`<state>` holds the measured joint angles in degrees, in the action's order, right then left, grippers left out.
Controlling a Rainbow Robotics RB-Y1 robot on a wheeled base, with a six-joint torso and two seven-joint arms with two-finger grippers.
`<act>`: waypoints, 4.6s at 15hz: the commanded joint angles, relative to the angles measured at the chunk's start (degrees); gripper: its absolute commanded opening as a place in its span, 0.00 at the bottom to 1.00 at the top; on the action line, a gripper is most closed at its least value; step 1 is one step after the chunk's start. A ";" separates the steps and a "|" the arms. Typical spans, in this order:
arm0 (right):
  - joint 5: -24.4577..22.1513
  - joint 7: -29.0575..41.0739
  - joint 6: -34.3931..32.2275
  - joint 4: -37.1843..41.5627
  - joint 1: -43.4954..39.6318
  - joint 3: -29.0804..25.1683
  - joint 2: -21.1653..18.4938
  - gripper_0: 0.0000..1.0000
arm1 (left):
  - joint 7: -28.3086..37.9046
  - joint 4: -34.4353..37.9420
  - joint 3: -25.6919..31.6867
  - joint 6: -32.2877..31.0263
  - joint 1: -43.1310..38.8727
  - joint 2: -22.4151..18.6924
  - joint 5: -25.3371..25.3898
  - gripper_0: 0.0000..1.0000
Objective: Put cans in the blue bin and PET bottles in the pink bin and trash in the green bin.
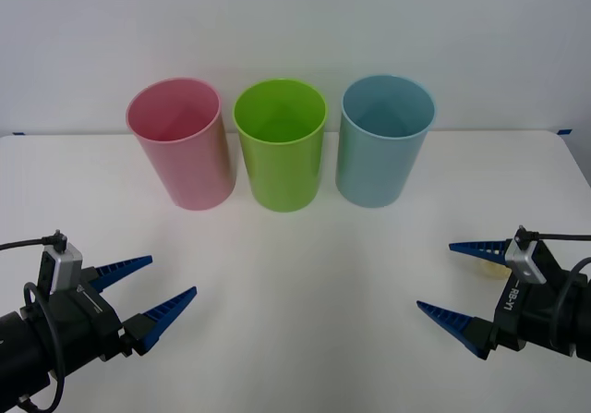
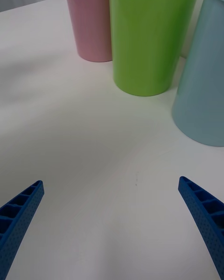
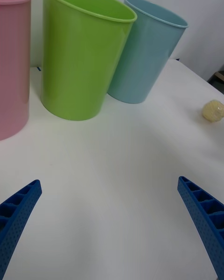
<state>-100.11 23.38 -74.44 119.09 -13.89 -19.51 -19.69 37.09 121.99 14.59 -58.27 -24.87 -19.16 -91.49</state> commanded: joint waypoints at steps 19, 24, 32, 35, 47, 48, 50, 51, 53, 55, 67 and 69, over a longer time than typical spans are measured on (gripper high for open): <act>-9.93 26.37 -6.59 14.06 0.79 -10.55 -11.95 1.00 | 0.00 0.00 0.00 0.00 0.00 0.00 0.00 1.00; -20.39 42.01 -10.81 13.98 4.31 -8.70 -17.05 1.00 | 0.00 0.00 0.00 0.00 0.00 0.00 0.00 1.00; -25.14 45.44 -11.51 1.58 10.46 -5.10 -22.94 1.00 | 0.00 0.00 0.00 0.00 0.00 0.00 0.00 1.00; -26.63 45.53 -11.51 -0.18 10.72 -3.16 -22.85 1.00 | 0.00 0.00 0.00 0.00 0.00 0.00 0.00 1.00; -35.33 41.22 -10.20 -14.06 19.16 4.13 -16.35 1.00 | 0.00 0.00 0.00 0.00 0.00 0.00 0.00 1.00; -35.77 41.22 -9.40 -14.41 19.25 5.27 -16.35 1.00 | 0.00 0.00 0.00 0.00 0.00 0.00 0.00 1.00; -36.21 41.40 -9.14 -15.47 19.95 5.89 -15.29 1.00 | 0.00 0.00 0.00 0.00 0.00 0.00 0.00 1.00; -36.91 41.13 -9.14 -16.00 20.48 5.89 -14.77 1.00 | 0.00 0.00 0.00 0.00 0.00 0.00 0.00 1.00; -38.85 41.05 -7.91 -16.52 21.01 6.33 -13.97 1.00 | 0.00 0.00 0.00 0.00 0.00 0.00 0.00 1.00; -40.52 40.96 -6.33 -18.11 21.53 7.73 -13.10 1.00 | 0.00 0.00 0.00 0.00 0.00 0.00 0.00 1.00; -42.45 39.64 -0.18 -26.72 24.61 12.66 -11.95 1.00 | 0.00 0.00 0.00 0.00 0.00 0.00 0.00 1.00; -42.45 39.90 0.00 -27.07 24.70 13.10 -11.87 1.00 | 0.00 0.00 0.00 0.00 0.00 0.00 0.00 1.00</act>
<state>-142.56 63.21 -74.55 92.20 10.76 -6.51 -31.61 37.09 121.99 14.59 -58.27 -24.87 -19.16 -91.49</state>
